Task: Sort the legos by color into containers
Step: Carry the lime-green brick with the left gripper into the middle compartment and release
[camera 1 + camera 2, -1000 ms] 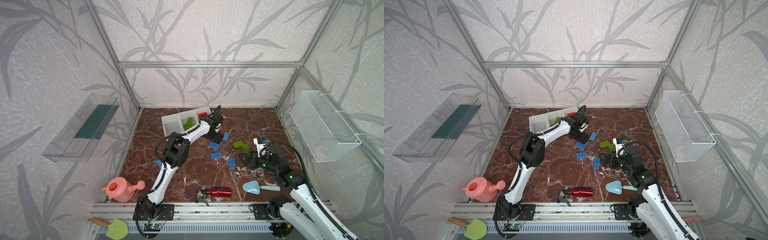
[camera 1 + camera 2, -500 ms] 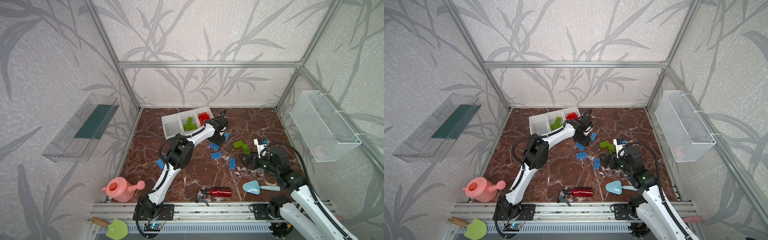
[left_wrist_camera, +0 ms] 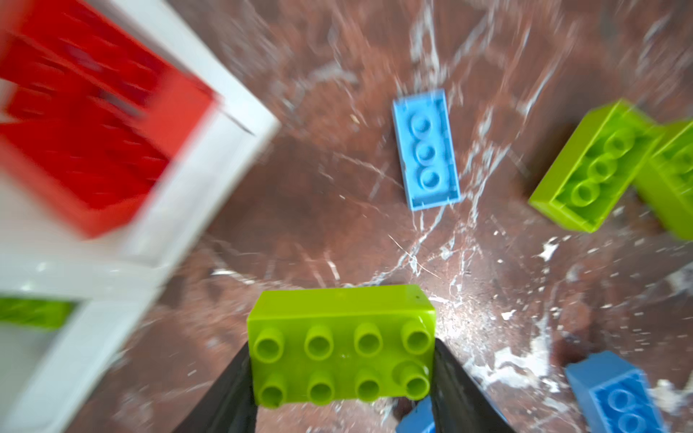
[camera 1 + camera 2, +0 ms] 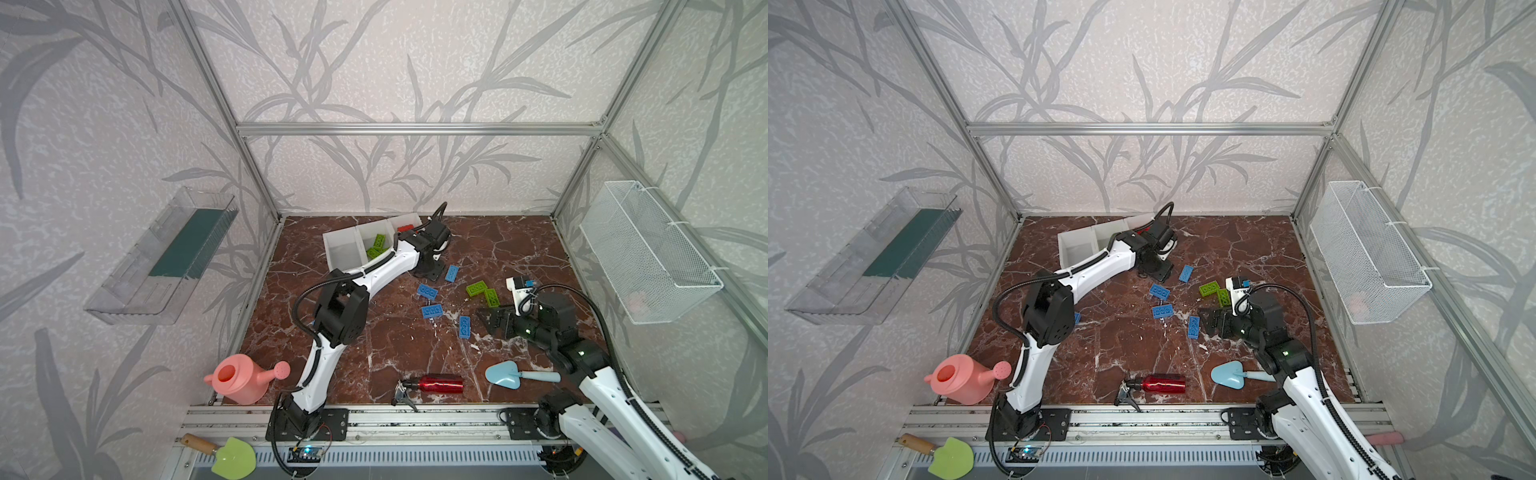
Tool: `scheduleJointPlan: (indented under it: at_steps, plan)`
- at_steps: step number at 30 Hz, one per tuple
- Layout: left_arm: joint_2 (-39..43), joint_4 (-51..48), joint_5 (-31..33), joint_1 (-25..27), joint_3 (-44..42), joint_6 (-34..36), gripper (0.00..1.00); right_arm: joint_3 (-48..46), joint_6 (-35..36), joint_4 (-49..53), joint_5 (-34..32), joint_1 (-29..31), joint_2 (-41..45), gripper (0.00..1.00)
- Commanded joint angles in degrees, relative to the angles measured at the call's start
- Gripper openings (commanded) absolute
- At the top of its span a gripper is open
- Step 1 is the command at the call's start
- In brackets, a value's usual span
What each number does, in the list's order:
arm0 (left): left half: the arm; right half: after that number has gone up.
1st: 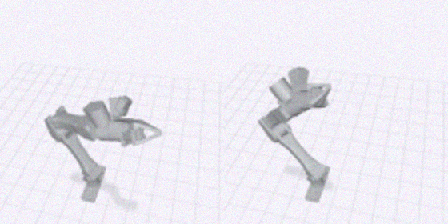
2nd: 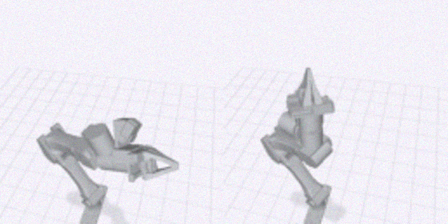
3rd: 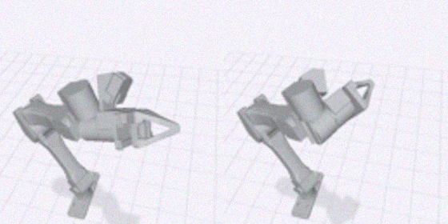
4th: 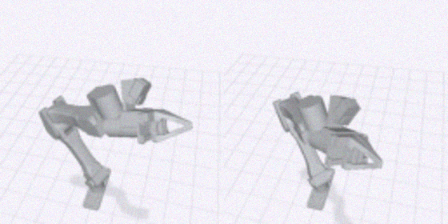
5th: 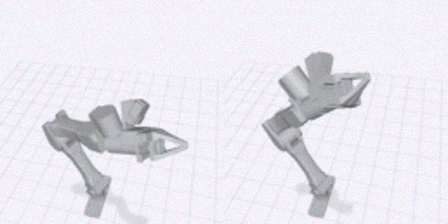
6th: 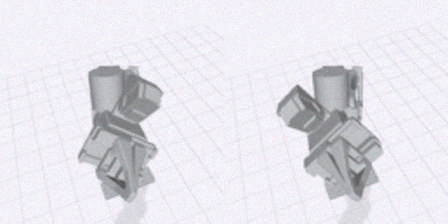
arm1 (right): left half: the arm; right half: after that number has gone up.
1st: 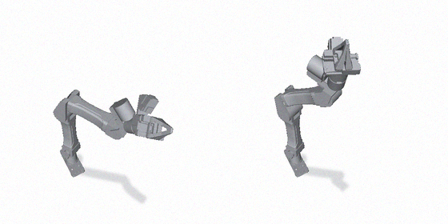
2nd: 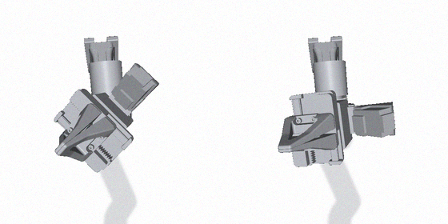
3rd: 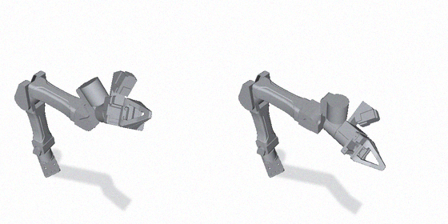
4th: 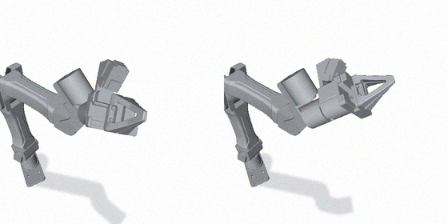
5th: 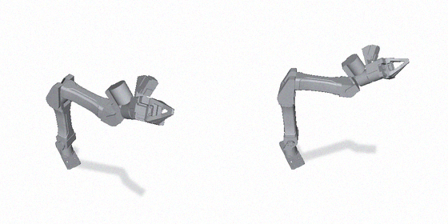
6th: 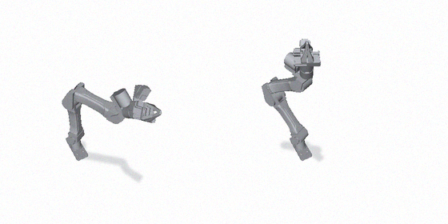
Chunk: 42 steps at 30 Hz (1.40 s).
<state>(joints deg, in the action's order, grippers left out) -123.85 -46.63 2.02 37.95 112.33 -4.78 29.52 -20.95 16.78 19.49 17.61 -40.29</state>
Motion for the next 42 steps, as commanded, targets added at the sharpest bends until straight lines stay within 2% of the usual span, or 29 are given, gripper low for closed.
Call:
scheduleJointPlan:
  at_steps: [1,6,10,17,24,26,28,31,37,42]
  plan:
    - [4.34,-0.90,6.48,-3.61,-0.19,-3.09,0.47,1.53,-0.67,-2.23,0.70,-0.20,-0.73,0.92]
    - [5.69,-2.46,6.43,-11.41,0.05,-9.03,0.47,1.64,-1.11,-3.32,0.64,-0.16,-2.23,0.92]
    - [3.48,-3.61,3.83,-16.19,2.64,-11.60,0.47,1.59,-1.24,-3.68,0.56,-0.20,-3.01,0.92]
    - [-3.90,-6.72,2.98,-19.98,10.70,-13.48,0.47,1.60,-1.20,-3.86,0.17,-0.18,-3.73,0.92]
    - [-8.09,-8.09,2.13,-21.51,15.66,-14.56,0.48,2.09,-0.68,-3.56,-0.64,-0.20,-4.36,0.92]
    - [-8.63,-8.40,2.13,-21.69,16.39,-14.65,0.53,2.17,-0.58,-3.33,-0.89,-0.20,-4.36,0.92]
    - [-8.69,-8.81,2.20,-21.78,16.89,-14.69,0.65,2.27,-0.33,-3.08,-1.20,-0.20,-4.36,0.93]
    - [-8.39,-9.43,2.28,-21.78,17.56,-14.74,0.77,2.81,-0.21,-2.47,-1.81,-0.20,-4.61,0.93]
    - [-4.85,-9.86,2.28,-21.78,16.72,-15.11,0.86,4.78,-1.11,-0.20,-5.86,-0.20,-6.69,0.93]
    - [2.54,-8.58,1.12,-21.24,11.65,-17.17,0.87,9.05,-2.11,4.71,-14.83,-0.20,-12.73,0.93]
